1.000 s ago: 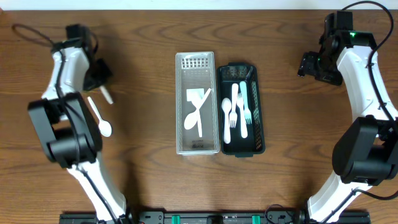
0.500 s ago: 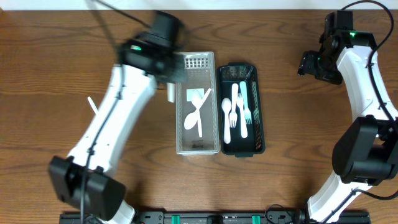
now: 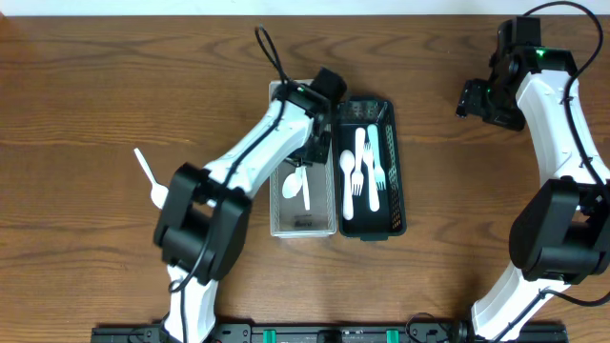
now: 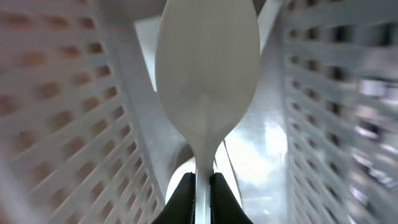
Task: Pack container
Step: 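Lower the white spoon into the clear basket and open left gripper, then move left gripper back over the last white spoon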
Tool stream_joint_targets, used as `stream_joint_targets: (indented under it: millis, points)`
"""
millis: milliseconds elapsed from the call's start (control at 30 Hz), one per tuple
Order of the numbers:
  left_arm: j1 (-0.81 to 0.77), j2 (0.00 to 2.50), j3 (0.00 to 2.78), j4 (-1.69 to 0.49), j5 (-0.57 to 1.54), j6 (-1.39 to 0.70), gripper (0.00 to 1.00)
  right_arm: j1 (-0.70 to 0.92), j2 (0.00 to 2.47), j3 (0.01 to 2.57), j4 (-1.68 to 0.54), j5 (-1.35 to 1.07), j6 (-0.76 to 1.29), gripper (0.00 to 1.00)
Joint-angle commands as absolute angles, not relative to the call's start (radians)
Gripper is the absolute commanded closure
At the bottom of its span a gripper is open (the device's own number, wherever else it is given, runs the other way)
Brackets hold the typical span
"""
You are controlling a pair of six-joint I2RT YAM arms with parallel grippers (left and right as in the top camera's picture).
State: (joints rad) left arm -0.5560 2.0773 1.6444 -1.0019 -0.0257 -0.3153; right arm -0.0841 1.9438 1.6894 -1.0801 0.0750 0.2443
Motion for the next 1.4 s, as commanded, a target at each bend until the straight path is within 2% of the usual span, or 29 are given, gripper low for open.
stream_joint_targets:
  millis: [0,33,167,367,533,700,733,933,1133,1367]
  points:
    - [-0.556,2.087,1.643,-1.000,-0.016,-0.321,0.87,-0.098,1.954,1.686,-1.085,0.071,0.245,0.24]
    - [-0.556,2.087,1.643,-0.996,-0.016,-0.309,0.71,-0.098,1.954,1.686,-1.085,0.071,0.245,0.24]
    - [-0.555,2.069,1.654,-0.978,-0.021,-0.251,0.58,-0.098,1.954,1.686,-1.085,0.071,0.245,0.24]
    - [-0.542,1.988,1.765,-1.045,-0.065,-0.187,0.52,-0.098,1.954,1.686,-1.085,0.071,0.226,0.24]
    - [-0.449,1.820,1.822,-1.100,-0.174,-0.189,0.39,-0.098,1.954,1.686,-1.082,0.071,0.222,0.25]
    - [-0.223,1.656,1.822,-1.167,-0.173,-0.231,0.37,-0.098,1.954,1.686,-1.081,0.071,0.208,0.23]
    - [-0.166,1.637,1.822,-1.190,-0.173,-0.244,0.34,-0.098,1.954,1.686,-1.081,0.071,0.208,0.23]
    - [0.115,1.619,1.777,-1.277,-0.165,-0.265,0.31,-0.098,1.954,1.686,-1.081,0.071,0.208,0.23]
    - [0.284,1.620,1.528,-1.108,-0.049,-0.267,0.32,-0.098,1.954,1.686,-1.077,0.071,0.208,0.23]
    - [0.317,1.634,1.214,-0.846,-0.020,-0.240,0.32,-0.098,1.954,1.686,-1.069,0.071,0.208,0.23]
